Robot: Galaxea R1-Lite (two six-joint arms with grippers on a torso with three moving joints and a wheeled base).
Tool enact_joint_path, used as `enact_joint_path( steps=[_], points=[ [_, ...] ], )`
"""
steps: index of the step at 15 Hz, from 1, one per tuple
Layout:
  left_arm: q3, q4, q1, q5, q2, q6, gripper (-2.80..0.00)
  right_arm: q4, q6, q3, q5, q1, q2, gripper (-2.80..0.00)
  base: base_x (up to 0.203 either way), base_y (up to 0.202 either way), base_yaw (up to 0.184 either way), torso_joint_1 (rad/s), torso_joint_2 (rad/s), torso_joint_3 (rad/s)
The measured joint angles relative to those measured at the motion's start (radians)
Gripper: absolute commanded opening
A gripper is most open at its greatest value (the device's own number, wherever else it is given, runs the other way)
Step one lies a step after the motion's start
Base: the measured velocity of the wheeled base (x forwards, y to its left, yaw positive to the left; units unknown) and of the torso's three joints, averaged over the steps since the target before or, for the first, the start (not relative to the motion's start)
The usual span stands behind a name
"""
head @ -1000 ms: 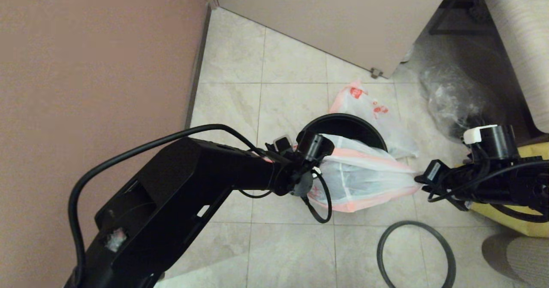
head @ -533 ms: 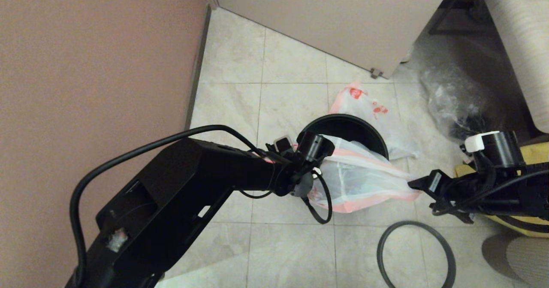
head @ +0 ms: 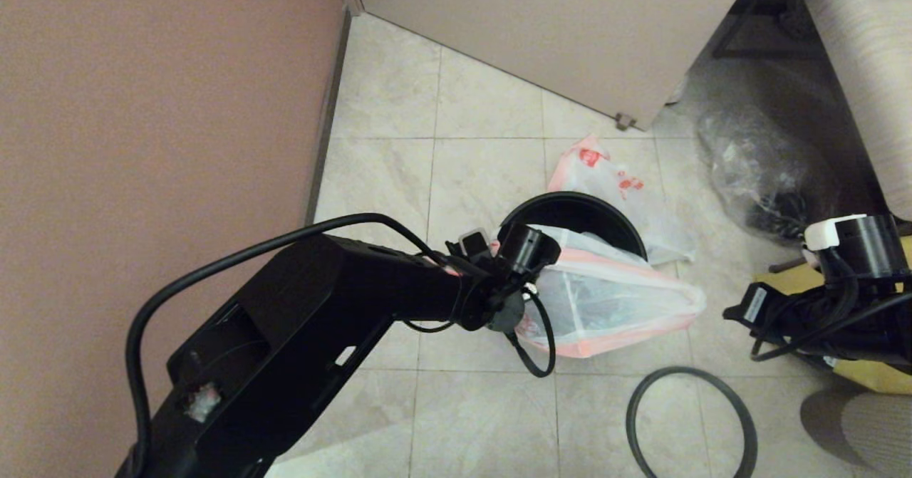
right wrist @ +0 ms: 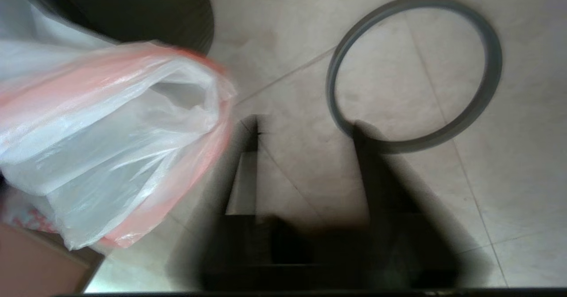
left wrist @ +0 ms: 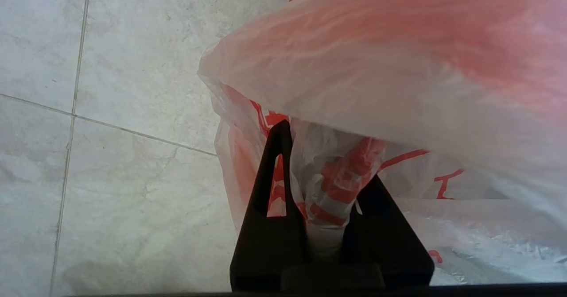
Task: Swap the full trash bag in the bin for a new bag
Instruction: Put the new garbage bag on the trash can
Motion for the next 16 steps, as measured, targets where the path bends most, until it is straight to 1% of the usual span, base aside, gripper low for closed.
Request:
enact_joint_path(
  steps=[1,2,4,5,7,8,9,11,13,16],
  points=[
    [0.0,0.0,0.0,0.0,0.002,0.0,-2.8,-0.002,0.0,0.001,0.016,-0.005,-0.011,-2.8,0.0,0.0,0.0,0.0,0.0,0.0],
    [0.0,0.0,0.0,0.001,0.004,0.0,-2.8,-0.004,0.01,0.001,0.055,-0.006,-0.029,-2.8,0.0,0.0,0.0,0.0,0.0,0.0],
    [0.001,0.001,-0.004,0.001,0.005,0.0,-2.8,-0.004,0.035,-0.003,0.197,0.002,-0.061,-2.8,0.0,0.0,0.0,0.0,0.0,0.0],
    [0.001,0.0,-0.006,0.003,0.005,-0.001,-2.8,-0.005,0.039,-0.007,0.238,0.02,-0.061,-2.8,0.0,0.0,0.0,0.0,0.0,0.0],
    [0.001,0.001,-0.006,0.006,0.004,-0.001,-2.8,-0.006,0.05,-0.02,0.25,0.063,-0.033,-2.8,0.0,0.0,0.0,0.0,0.0,0.0],
    [0.001,0.001,-0.007,0.007,0.005,-0.001,-2.8,-0.006,0.073,-0.035,0.25,0.084,-0.012,-2.8,0.0,0.0,0.0,0.0,0.0,0.0],
    [0.001,0.001,-0.007,0.009,0.004,-0.001,-2.8,-0.003,0.112,-0.049,0.249,0.107,0.006,0.0,0.0,0.0,0.0,0.0,0.0,0.0],
    [0.0,0.001,-0.007,0.012,0.005,0.0,-2.8,0.002,0.165,-0.043,0.248,0.152,0.017,0.0,0.0,0.0,0.0,0.0,0.0,0.0],
    [-0.002,0.0,-0.004,0.012,0.008,-0.001,-2.8,0.001,0.191,-0.016,0.247,0.19,0.013,0.0,0.0,0.0,0.0,0.0,0.0,0.0],
    [-0.001,0.0,-0.006,0.013,0.01,-0.001,-2.8,-0.005,0.232,-0.009,0.25,0.222,0.019,0.0,0.0,0.0,0.0,0.0,0.0,0.0]
  ],
)
